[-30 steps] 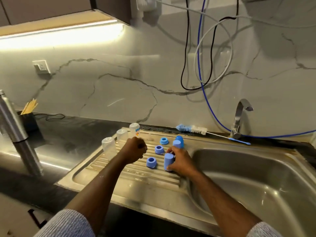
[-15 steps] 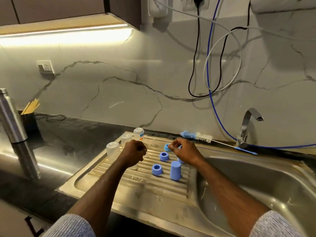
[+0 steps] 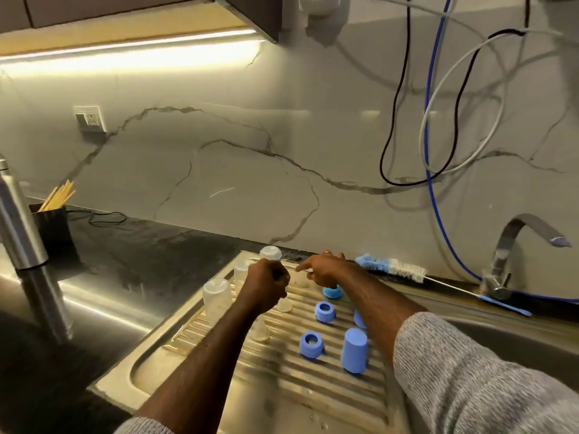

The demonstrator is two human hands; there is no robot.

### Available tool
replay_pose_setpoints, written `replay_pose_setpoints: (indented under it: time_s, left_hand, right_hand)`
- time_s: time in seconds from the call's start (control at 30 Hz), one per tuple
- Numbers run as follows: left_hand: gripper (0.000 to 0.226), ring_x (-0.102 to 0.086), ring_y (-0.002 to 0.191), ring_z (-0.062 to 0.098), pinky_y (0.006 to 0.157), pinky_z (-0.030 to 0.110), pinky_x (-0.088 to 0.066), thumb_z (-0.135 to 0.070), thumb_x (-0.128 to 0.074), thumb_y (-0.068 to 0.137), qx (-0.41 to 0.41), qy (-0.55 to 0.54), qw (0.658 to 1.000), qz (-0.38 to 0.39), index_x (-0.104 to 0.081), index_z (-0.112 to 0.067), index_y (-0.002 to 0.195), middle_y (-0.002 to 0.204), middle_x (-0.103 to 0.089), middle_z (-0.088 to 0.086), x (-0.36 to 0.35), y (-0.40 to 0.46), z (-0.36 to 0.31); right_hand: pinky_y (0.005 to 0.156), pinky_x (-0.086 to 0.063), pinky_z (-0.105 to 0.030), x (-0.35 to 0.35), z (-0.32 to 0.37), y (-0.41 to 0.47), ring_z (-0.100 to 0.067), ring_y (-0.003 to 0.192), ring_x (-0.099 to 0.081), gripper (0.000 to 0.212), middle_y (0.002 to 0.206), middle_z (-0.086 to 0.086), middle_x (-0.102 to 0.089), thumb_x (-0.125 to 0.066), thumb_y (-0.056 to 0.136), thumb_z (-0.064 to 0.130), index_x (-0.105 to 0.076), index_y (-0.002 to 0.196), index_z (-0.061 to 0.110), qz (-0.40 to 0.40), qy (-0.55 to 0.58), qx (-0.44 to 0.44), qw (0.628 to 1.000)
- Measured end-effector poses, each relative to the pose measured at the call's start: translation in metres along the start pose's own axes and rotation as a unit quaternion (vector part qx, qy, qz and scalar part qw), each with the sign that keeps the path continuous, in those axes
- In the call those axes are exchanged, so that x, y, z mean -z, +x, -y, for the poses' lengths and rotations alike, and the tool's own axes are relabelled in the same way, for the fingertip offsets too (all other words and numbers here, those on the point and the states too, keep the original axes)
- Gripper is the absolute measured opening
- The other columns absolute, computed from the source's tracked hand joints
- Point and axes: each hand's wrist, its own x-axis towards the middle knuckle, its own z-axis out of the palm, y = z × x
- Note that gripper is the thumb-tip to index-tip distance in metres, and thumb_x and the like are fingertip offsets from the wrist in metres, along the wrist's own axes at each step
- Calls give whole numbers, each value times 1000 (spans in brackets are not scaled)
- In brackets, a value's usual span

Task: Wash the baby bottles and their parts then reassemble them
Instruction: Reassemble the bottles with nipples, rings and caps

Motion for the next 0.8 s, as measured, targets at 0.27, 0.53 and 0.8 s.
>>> replay_pose_setpoints:
  time_s: [0.27, 0.53, 0.8]
  left_hand:
    - [7, -73, 67, 27, 59, 33, -63, -5, -65, 95, -2, -48, 999, -4, -71, -2, 92, 79, -73, 16, -4, 11, 6]
    - [23, -68, 96, 20, 86, 30, -55, -11, -76, 89, -55, 32, 998, 30, -72, -6, 111, 106, -73, 10, -60, 42, -13]
    - [64, -55, 129, 27, 106, 33, -45, -30, -73, 91, -22, 206, 961, 181, -49, -15, 148, 144, -57, 11, -121, 78, -14]
  right_hand:
    - [116, -17, -55, -17, -2, 18, -24, 143, -37, 35, 147, 3, -52, -57, 102, 29, -58, 135, 39, -41, 41, -6, 998]
    - [73, -41, -25, 8, -62, -51, -17, 89, -57, 23, 103, 1, -62, -64, 93, 15, -64, 111, 29, -313, 218, -45, 923]
    - [65, -48, -19, -45, -117, -154, -8, 72, -65, 25, 81, 10, -67, -79, 81, 11, -62, 86, 29, -347, 344, -121, 864]
